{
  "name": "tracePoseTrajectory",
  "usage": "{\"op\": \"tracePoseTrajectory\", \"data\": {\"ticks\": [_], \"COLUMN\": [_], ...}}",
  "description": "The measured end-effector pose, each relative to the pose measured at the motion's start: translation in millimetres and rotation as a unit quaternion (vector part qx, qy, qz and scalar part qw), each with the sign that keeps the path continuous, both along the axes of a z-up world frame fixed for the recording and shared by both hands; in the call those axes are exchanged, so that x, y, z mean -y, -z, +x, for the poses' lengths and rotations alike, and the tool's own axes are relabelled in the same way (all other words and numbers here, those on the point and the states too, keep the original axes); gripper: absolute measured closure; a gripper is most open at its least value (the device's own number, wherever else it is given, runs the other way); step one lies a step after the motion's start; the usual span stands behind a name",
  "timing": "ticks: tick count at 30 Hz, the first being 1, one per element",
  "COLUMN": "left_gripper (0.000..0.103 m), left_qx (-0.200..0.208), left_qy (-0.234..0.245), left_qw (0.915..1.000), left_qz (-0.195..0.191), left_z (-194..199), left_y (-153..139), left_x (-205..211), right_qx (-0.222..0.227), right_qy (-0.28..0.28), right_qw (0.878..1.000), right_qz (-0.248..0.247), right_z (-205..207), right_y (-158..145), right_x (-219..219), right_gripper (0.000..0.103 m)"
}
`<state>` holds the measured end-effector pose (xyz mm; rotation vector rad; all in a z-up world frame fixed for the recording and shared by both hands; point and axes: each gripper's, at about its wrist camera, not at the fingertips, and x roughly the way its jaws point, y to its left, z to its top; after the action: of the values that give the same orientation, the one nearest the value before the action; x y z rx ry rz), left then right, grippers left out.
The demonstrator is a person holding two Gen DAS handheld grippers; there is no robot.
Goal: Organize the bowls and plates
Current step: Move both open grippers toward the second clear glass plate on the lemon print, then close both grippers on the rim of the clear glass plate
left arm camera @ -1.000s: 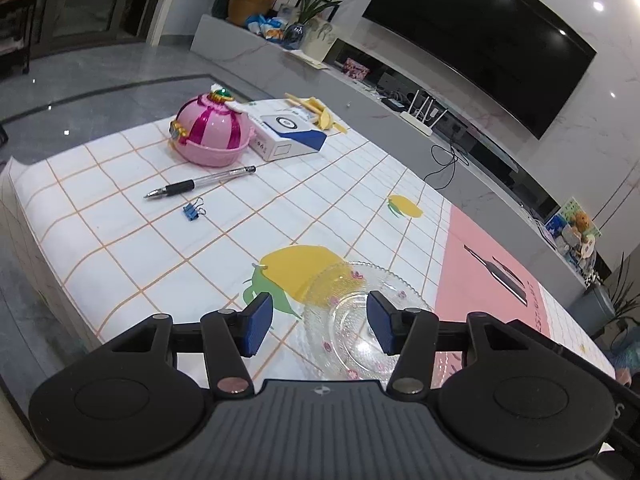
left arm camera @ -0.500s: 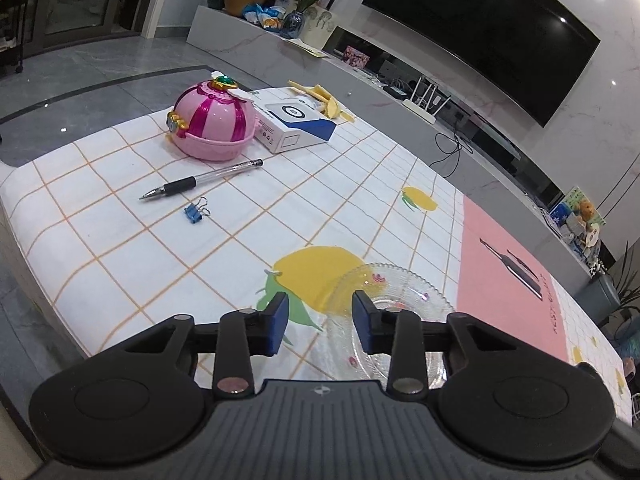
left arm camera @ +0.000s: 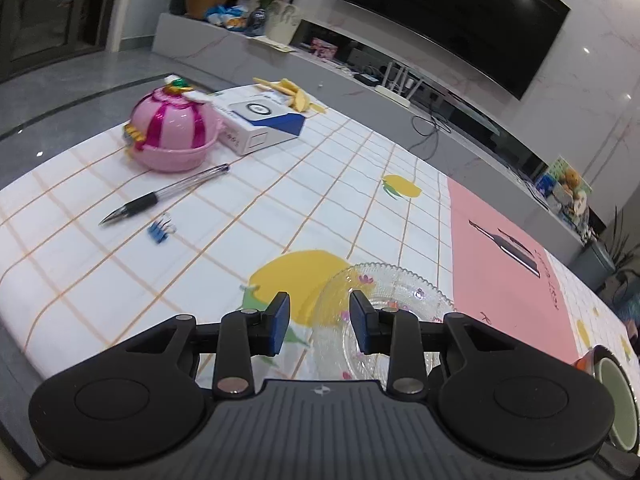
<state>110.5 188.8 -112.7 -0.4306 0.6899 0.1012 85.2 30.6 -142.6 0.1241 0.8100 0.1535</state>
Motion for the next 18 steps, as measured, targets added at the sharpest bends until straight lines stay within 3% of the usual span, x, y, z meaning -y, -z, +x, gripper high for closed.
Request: {"op": "tracePoseTrajectory", "data": {"ticks": [3, 8, 12, 15, 18], "left_gripper": [0.064, 0.068, 0.078, 0.088, 0.089], "left_qx": [-0.006, -0.013, -0.026, -0.019, -0.017], "left_qy": [0.009, 0.019, 0.014, 0.019, 0.021], "left_qw": [0.9999, 0.9996, 0.9995, 0.9996, 0.9996], "left_qz": [0.001, -0.015, -0.007, -0.005, -0.003], "left_z": [9.8, 19.5, 23.9, 24.3, 24.2], "left_y": [5.9, 15.0, 22.0, 22.8, 23.3], "left_x": [-1.3, -4.9, -3.4, -1.2, 0.5], "right_qx": [-0.018, -0.004, 0.002, 0.005, 0.009], "right_qy": [0.036, 0.055, 0.057, 0.05, 0.046], "right_qw": [0.999, 0.998, 0.997, 0.997, 0.998], "right_qz": [0.023, 0.041, 0.049, 0.059, 0.053], "right_z": [4.8, 8.0, 10.4, 10.2, 9.9], "right_y": [6.8, 11.5, 12.7, 13.6, 14.1], "right_x": [4.5, 7.4, 9.0, 10.9, 12.2], "right_gripper": [0.046, 0.048, 0.054, 0.067, 0.08]}}
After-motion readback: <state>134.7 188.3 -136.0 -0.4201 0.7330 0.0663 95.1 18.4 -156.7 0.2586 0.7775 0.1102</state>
